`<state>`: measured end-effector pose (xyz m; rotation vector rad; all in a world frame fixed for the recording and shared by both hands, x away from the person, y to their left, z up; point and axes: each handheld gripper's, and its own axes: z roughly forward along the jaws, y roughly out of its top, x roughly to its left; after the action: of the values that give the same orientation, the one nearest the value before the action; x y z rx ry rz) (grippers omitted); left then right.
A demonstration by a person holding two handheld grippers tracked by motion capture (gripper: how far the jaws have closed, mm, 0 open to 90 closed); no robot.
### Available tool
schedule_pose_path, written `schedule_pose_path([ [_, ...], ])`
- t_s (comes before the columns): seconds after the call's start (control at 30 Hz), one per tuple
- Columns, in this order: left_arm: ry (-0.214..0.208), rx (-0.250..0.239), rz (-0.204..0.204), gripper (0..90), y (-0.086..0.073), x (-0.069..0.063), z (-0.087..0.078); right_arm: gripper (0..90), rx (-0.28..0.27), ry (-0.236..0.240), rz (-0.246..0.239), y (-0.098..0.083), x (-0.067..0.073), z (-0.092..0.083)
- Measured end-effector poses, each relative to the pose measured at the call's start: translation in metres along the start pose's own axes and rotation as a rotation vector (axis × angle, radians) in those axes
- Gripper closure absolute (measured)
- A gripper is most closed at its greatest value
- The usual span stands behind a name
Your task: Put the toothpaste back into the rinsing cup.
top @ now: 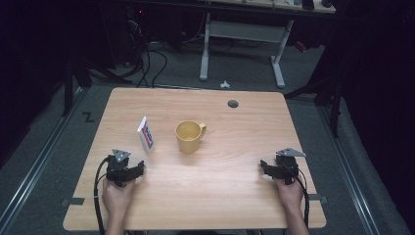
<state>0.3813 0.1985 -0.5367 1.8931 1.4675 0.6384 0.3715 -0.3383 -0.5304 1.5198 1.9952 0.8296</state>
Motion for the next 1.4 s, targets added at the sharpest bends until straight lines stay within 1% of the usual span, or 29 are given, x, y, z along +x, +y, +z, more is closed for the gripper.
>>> schedule_pose_path([
  [0.23,0.002,0.002,-0.002,28.7,-0.0004,-0.0002,-0.0006,28.1,0.000,0.000,-0.001,-0.0001,0.0000,-0.0001],
  [0.37,-0.003,0.004,0.004,27.0,-0.0002,-0.0005,-0.0001,28.1,0.000,0.000,-0.001,-0.0001,-0.0001,-0.0001],
  [0.47,-0.016,0.005,0.007,25.2,0.0001,-0.0004,0.0005,28.1,0.000,0.001,-0.001,-0.0001,0.0000,-0.0002],
  [0.67,-0.016,0.006,0.008,24.5,0.0003,-0.0005,0.0007,28.1,0.000,0.000,-0.001,-0.0001,0.0001,-0.0001],
  [0.73,-0.024,0.013,0.016,22.8,0.0008,-0.0007,0.0012,28.1,0.000,-0.003,0.004,-0.0002,0.0006,-0.0002],
  [0.8,-0.031,0.018,0.026,19.1,0.0013,-0.0017,0.0021,28.1,0.000,-0.003,0.004,-0.0002,0.0006,-0.0002],
  [0.87,-0.036,0.019,0.028,17.6,0.0014,-0.0020,0.0022,28.1,0.000,-0.003,0.005,-0.0002,0.0006,-0.0002],
  [1.03,-0.038,0.021,0.032,17.6,0.0015,-0.0025,0.0022,28.1,0.000,-0.003,0.005,-0.0002,0.0006,-0.0002],
  [1.13,-0.040,0.031,0.034,18.1,0.0026,-0.0034,0.0016,28.1,0.000,-0.003,0.005,-0.0001,0.0006,-0.0002],
  [1.3,-0.038,0.035,0.043,21.1,0.0032,-0.0049,0.0004,28.1,0.000,-0.003,0.005,-0.0001,0.0006,-0.0002],
  [1.4,-0.043,0.031,0.038,22.2,0.0024,-0.0052,-0.0010,28.2,0.000,-0.003,0.005,-0.0001,0.0006,-0.0002],
])
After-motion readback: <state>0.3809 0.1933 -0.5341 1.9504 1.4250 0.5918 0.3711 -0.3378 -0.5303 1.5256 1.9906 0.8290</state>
